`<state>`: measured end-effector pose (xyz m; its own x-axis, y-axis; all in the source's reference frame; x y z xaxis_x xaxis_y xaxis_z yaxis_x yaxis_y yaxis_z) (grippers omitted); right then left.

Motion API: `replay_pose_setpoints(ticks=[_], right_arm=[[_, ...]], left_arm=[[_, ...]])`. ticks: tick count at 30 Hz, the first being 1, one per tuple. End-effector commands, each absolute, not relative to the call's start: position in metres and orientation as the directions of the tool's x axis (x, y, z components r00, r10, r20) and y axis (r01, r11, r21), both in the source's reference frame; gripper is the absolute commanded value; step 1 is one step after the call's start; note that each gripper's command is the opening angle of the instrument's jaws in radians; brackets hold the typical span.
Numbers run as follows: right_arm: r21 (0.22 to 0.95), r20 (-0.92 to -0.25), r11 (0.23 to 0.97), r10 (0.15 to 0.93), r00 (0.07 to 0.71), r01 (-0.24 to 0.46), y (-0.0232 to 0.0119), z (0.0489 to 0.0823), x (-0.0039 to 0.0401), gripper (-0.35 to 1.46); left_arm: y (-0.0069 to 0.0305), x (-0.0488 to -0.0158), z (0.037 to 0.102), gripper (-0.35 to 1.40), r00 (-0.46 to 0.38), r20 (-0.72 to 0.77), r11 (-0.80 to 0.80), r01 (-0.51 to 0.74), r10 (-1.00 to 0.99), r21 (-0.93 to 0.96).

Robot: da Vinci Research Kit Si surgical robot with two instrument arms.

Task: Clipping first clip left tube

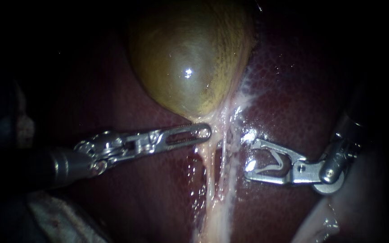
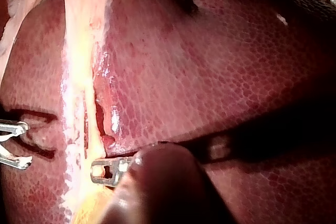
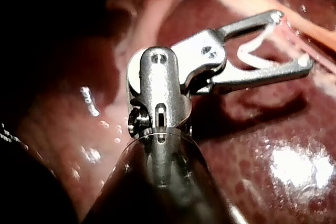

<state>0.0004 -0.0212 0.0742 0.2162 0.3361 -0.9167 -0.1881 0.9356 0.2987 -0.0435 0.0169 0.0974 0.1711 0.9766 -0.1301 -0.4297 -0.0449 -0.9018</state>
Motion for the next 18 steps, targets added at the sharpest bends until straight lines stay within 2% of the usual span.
replay_pose_setpoints(ticks=[1, 18], right_arm=[[0.299, -0.917, 0.936, 0.336, 0.216, -0.188, -0.0213, 0.0741, 0.0004, 0.60], [0.299, -0.916, 0.935, 0.336, 0.216, -0.190, -0.0215, 0.0740, 0.0006, 0.60]], left_arm=[[0.0169, -0.0435, 0.0974, -0.35, 0.171, -0.130, -0.045, -0.430, 0.977, -0.902], [0.0169, -0.0429, 0.0953, -0.35, 0.163, -0.116, -0.037, -0.422, 0.980, -0.906]])
